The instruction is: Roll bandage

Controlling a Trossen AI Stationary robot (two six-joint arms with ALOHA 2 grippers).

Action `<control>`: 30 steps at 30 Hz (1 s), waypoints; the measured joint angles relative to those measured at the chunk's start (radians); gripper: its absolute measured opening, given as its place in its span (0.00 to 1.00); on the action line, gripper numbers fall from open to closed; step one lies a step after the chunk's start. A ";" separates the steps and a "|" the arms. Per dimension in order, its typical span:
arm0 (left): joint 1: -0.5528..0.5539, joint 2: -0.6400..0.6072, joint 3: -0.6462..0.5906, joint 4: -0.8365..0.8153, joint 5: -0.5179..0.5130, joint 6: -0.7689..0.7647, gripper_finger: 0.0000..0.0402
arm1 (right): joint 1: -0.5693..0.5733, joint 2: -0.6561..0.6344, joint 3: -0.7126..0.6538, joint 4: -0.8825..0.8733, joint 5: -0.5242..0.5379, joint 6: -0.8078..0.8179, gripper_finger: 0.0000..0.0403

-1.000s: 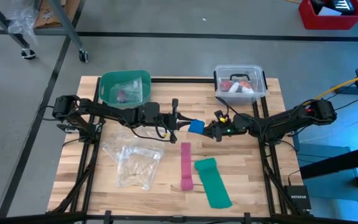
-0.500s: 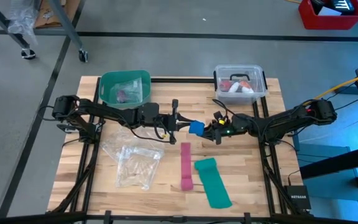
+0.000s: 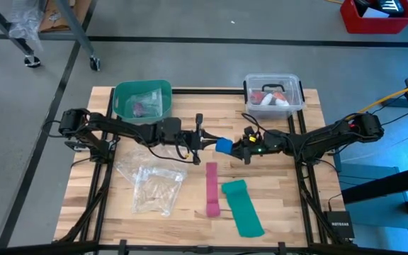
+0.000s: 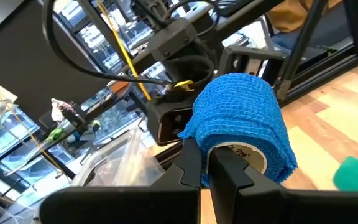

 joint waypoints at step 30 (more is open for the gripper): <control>-0.043 -0.092 0.002 -0.220 -0.123 0.018 0.00 | -0.061 -0.056 -0.002 0.025 0.044 0.005 0.45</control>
